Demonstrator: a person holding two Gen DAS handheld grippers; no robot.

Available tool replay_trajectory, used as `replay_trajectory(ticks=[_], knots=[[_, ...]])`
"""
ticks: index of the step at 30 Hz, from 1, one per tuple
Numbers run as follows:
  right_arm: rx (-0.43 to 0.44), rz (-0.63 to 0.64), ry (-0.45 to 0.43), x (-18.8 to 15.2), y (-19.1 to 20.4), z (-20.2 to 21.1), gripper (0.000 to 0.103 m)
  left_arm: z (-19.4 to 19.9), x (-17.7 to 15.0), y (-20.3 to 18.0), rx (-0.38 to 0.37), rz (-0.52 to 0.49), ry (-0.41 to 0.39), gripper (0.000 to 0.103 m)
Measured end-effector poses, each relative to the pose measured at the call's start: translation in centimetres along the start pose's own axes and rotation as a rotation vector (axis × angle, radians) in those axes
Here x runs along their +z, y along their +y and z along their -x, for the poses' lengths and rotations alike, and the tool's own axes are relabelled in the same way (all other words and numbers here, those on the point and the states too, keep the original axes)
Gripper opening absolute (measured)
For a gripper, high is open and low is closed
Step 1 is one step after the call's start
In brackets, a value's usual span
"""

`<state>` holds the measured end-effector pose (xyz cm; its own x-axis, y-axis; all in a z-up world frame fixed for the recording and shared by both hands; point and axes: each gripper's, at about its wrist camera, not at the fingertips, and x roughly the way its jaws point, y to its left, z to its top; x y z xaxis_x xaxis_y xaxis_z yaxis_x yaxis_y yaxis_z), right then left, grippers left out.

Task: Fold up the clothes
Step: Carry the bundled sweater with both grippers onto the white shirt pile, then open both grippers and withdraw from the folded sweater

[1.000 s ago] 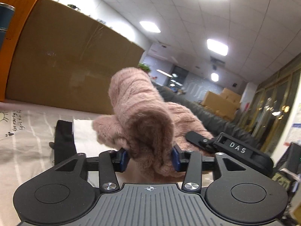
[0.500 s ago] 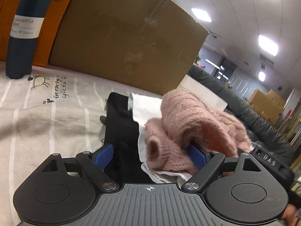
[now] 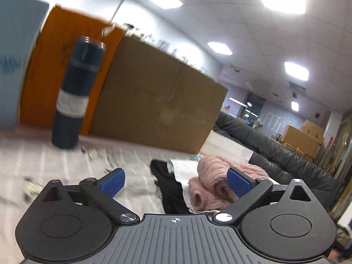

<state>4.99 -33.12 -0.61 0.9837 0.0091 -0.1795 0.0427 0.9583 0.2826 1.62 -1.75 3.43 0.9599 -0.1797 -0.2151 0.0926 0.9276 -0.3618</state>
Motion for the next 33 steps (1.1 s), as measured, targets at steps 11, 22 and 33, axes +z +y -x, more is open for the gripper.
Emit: replay_trajectory(ticks=[11, 22, 33], knots=[[0.051, 0.132, -0.003, -1.2, 10.7, 7.4, 0.103, 4.4, 1.1, 2.1, -0.034, -0.211, -0.118, 0.103], [-0.162, 0.137, -0.045, -5.9, 12.8, 4.3, 0.103, 4.0, -1.2, 4.5, 0.007, -0.265, -0.233, 0.103], [-0.271, 0.165, -0.141, -6.7, 12.0, 4.4, 0.103, 4.7, -2.3, 3.7, 0.059, -0.347, -0.264, 0.103]])
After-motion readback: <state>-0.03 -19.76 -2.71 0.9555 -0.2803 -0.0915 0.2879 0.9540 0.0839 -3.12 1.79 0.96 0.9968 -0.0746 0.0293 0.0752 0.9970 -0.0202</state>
